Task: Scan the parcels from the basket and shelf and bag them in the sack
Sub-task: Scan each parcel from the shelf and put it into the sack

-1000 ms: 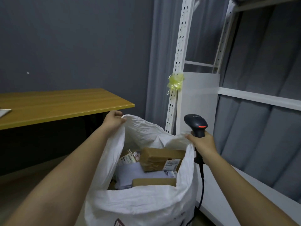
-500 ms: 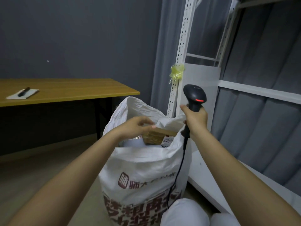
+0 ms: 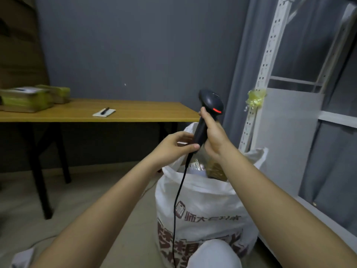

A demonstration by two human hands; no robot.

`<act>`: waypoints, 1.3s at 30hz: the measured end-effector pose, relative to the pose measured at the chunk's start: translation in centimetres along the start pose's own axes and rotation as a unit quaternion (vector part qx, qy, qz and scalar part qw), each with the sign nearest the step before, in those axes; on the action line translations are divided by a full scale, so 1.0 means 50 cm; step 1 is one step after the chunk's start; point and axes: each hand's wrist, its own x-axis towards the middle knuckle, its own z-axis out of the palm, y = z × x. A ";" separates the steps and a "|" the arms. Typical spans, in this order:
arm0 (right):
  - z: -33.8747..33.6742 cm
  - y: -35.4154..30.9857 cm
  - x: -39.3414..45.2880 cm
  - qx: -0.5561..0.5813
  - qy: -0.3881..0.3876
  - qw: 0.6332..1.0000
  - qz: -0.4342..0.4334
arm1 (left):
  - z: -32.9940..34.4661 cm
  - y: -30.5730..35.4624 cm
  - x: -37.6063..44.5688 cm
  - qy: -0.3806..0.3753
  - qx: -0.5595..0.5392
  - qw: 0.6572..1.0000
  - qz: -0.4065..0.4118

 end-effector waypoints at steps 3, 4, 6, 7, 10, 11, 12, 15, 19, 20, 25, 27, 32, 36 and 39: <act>0.016 -0.008 0.004 -0.035 -0.037 0.999 -0.007 | -0.011 0.011 -0.007 0.017 0.080 0.997 0.014; 0.018 -0.012 0.005 -0.051 -0.048 0.998 -0.008 | -0.016 0.014 -0.007 0.024 0.103 0.994 0.018; 0.018 -0.019 0.007 -0.085 -0.067 0.994 -0.010 | -0.025 0.020 -0.005 0.038 0.153 0.987 0.024; 0.018 -0.024 0.008 -0.100 -0.072 0.992 -0.011 | -0.032 0.025 -0.002 0.049 0.178 0.982 0.023; 0.026 -0.029 0.002 -0.126 -0.053 0.990 -0.027 | -0.048 0.037 0.003 0.066 0.236 0.969 0.034; 0.030 -0.028 0.003 -0.128 -0.046 0.990 -0.037 | -0.051 0.036 0.005 0.066 0.251 0.965 0.042; 0.034 -0.026 0.004 -0.123 -0.042 0.991 -0.043 | -0.054 0.031 0.009 0.071 0.268 0.959 0.049; 0.051 -0.010 0.025 -0.091 -0.062 0.993 -0.032 | -0.077 0.017 0.024 0.112 0.333 0.933 0.074; 0.102 0.008 0.065 -0.110 -0.075 0.991 -0.032 | -0.140 -0.007 0.058 0.149 0.350 0.920 0.093; 0.111 0.013 0.080 -0.128 -0.079 0.988 -0.039 | -0.157 -0.017 0.069 0.156 0.344 0.921 0.095; 0.104 0.099 0.176 -0.341 -0.122 0.931 -0.045 | -0.231 -0.085 0.124 0.182 0.326 0.926 0.062; 0.102 0.143 0.219 -0.378 -0.104 0.919 -0.043 | -0.258 -0.121 0.151 0.184 0.317 0.929 0.039; 0.107 0.202 0.341 -0.408 -0.073 0.910 -0.005 | -0.328 -0.217 0.242 0.173 0.297 0.939 -0.024; 0.124 0.228 0.476 -0.448 -0.034 0.893 -0.021 | -0.379 -0.287 0.343 0.186 0.271 0.943 -0.059; 0.140 0.240 0.584 -0.471 -0.023 0.881 -0.031 | -0.410 -0.342 0.441 0.208 0.272 0.936 -0.082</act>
